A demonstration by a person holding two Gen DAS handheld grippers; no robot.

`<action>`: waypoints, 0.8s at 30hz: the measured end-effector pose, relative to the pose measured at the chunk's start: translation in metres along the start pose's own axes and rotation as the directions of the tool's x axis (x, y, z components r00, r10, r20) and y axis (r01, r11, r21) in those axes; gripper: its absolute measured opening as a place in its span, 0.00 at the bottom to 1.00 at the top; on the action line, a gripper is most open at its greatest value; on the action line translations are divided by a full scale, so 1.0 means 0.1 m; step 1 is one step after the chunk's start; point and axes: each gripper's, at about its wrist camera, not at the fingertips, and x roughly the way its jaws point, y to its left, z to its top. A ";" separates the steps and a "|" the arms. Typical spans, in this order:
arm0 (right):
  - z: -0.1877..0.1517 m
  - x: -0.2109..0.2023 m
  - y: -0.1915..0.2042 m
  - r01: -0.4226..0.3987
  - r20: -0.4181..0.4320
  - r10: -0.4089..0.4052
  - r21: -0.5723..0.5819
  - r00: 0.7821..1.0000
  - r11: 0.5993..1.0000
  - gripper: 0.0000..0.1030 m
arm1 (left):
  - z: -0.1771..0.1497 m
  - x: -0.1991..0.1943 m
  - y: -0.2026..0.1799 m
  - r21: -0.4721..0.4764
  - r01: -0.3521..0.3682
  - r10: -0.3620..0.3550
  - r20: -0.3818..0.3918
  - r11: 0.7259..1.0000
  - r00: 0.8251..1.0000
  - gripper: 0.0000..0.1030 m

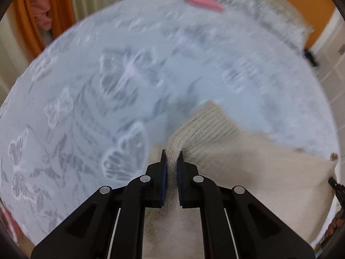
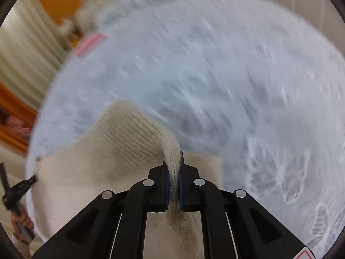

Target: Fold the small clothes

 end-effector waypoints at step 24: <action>-0.90 -1.16 1.00 -0.155 0.085 0.169 -0.150 0.982 0.976 0.19 | -0.74 -1.02 -0.17 0.139 -0.057 0.044 0.096 0.989 0.994 0.52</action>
